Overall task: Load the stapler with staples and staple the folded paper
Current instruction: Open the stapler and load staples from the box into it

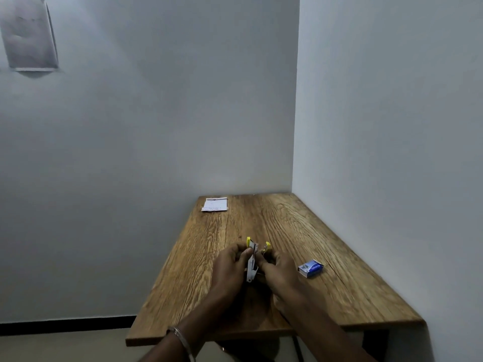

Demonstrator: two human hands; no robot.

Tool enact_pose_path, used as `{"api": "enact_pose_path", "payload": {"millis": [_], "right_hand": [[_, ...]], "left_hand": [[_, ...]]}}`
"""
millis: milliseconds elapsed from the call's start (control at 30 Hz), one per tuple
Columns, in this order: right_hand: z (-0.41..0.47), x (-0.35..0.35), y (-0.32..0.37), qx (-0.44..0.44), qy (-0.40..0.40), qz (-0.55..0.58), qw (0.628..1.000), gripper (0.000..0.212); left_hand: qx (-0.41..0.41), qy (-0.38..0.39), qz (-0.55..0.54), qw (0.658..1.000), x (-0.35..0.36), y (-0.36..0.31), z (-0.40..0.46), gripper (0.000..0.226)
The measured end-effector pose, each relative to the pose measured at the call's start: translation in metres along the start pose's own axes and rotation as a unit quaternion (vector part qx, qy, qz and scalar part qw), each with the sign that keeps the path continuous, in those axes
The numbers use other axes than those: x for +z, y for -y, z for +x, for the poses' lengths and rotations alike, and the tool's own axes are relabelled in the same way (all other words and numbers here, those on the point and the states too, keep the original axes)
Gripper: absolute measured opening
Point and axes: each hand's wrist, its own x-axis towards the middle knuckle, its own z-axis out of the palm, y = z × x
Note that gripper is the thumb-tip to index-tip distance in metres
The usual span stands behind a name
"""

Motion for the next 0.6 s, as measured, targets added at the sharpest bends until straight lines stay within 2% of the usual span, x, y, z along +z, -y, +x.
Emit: {"api": "enact_pose_path", "payload": {"millis": [67, 167, 300, 400, 600], "right_hand": [[0.002, -0.001, -0.001, 0.017, -0.013, 0.022, 1.0, 0.01], [0.002, -0.001, 0.003, 0.068, -0.033, 0.117, 0.99, 0.01], [0.001, -0.003, 0.007, 0.075, -0.021, 0.153, 0.985, 0.008], [-0.001, -0.006, 0.01, 0.093, -0.011, 0.204, 0.975, 0.016], [0.0, -0.006, 0.01, 0.11, -0.057, 0.245, 0.961, 0.028]], "left_hand": [[-0.012, -0.009, -0.018, 1.0, -0.001, -0.001, 0.0, 0.015], [-0.072, -0.034, -0.127, 0.989, -0.003, -0.002, 0.001, 0.015], [-0.08, -0.055, -0.155, 0.983, -0.001, -0.002, 0.0, 0.016], [-0.114, -0.057, -0.208, 0.97, -0.002, -0.002, 0.001, 0.022], [-0.175, -0.058, -0.288, 0.94, -0.014, 0.0, 0.002, 0.022]]}}
